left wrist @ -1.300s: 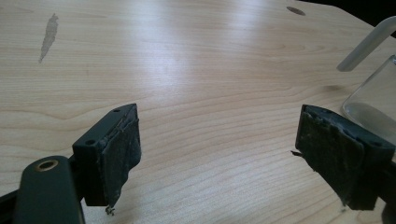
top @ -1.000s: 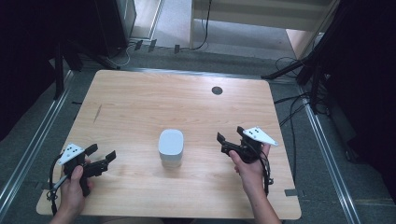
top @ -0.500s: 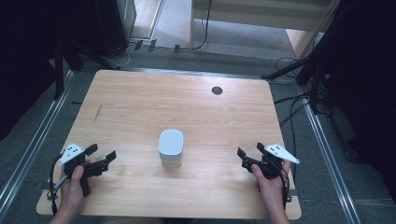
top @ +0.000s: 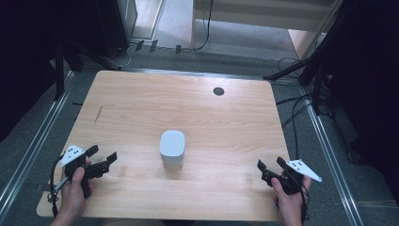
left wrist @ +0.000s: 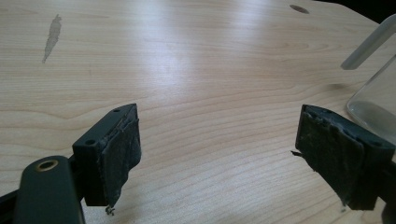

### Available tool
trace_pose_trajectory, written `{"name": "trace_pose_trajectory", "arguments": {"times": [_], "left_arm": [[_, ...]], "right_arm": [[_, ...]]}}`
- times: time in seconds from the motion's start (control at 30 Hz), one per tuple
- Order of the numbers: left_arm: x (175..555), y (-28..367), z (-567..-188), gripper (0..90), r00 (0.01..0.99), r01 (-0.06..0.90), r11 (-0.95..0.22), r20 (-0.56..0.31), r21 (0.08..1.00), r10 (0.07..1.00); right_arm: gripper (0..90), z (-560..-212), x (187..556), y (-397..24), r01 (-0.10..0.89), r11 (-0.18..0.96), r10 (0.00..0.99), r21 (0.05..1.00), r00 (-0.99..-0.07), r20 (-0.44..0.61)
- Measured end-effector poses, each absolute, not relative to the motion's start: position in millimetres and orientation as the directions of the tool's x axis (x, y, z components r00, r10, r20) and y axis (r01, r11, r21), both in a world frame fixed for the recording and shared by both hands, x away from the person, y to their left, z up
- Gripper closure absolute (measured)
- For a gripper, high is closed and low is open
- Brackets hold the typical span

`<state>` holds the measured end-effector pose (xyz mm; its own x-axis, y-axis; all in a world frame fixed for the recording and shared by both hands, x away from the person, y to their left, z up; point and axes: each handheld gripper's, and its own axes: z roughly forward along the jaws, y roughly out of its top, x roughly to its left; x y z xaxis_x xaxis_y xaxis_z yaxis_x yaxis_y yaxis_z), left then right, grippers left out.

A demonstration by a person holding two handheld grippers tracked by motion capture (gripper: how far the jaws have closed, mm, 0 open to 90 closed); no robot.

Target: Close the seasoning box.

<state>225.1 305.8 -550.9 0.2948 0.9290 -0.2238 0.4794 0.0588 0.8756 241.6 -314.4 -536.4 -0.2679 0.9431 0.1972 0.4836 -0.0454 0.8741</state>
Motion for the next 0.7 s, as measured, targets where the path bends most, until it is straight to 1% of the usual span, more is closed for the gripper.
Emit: {"name": "trace_pose_trajectory", "arguments": {"times": [0.23,0.33,0.43,0.5,0.57,0.7], "left_arm": [[225,305,-551,14.3,0.295,0.479,0.054,-0.218,0.876,0.930],[225,305,-551,14.2,0.292,0.478,0.054,-0.217,0.877,0.932],[225,304,-551,14.3,0.290,0.478,0.053,-0.214,0.877,0.933],[225,304,-551,14.3,0.291,0.477,0.053,-0.215,0.878,0.932],[225,305,-551,14.3,0.293,0.476,0.053,-0.215,0.878,0.931],[225,305,-551,14.3,0.296,0.477,0.053,-0.217,0.877,0.930]], "right_arm": [[15.6,-545,223,-340,0.492,-0.070,0.955,0.868,-0.219,0.201],[15.8,-547,220,-346,0.496,-0.088,0.955,0.864,-0.206,0.215],[16.2,-547,218,-347,0.496,-0.081,0.956,0.864,-0.207,0.209],[16.4,-547,218,-344,0.501,-0.060,0.959,0.864,-0.212,0.189],[16.8,-547,218,-337,0.506,0.012,0.964,0.862,-0.234,0.124],[17.0,-547,217,-333,0.507,0.039,0.967,0.861,-0.236,0.096]]}}
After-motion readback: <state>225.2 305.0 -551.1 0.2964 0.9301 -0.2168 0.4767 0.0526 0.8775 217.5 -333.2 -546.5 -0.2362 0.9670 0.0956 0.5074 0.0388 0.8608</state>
